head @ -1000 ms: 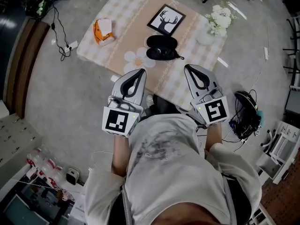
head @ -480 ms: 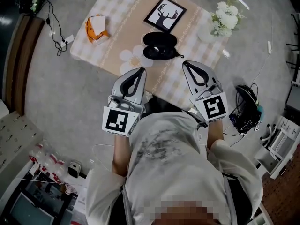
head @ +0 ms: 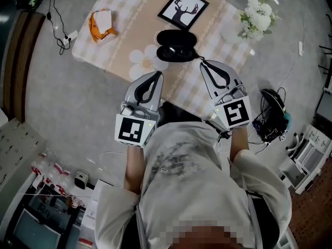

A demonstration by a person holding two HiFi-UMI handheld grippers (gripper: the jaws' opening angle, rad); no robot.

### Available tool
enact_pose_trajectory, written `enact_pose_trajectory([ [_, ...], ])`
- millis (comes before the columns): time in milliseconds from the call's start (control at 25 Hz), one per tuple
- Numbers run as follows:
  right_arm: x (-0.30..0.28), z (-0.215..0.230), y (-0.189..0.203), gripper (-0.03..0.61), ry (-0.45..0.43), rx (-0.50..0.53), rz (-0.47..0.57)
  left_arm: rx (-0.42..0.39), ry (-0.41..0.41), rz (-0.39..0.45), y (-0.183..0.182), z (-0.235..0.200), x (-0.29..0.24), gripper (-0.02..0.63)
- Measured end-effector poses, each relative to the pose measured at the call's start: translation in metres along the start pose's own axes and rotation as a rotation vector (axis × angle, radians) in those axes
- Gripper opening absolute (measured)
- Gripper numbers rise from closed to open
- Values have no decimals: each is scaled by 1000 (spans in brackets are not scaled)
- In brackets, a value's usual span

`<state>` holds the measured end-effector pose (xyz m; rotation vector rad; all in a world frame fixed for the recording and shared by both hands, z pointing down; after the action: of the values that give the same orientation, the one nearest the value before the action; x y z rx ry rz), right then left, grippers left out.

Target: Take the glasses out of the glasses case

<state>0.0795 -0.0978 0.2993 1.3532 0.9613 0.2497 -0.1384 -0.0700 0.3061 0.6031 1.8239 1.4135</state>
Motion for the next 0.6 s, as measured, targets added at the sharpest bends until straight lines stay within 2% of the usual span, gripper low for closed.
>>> enact_pose_trajectory([
  [360, -32, 4, 15, 18, -50, 49, -42, 21, -12, -54, 19, -8, -18, 8],
  [600, -46, 6, 26, 18, -73, 61, -82, 31, -13, -57, 30, -14, -30, 8],
])
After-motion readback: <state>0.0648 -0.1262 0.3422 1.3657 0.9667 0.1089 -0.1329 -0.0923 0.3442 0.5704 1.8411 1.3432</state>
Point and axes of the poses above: the fingertips, and each gripper's own axes: x backward along the fingers, z to its right, y out of its underside, the point moved 9 cm from there along x, backward along the fingers, and after that the axes turned 4 degrees about -x, right-handed, at the moved point
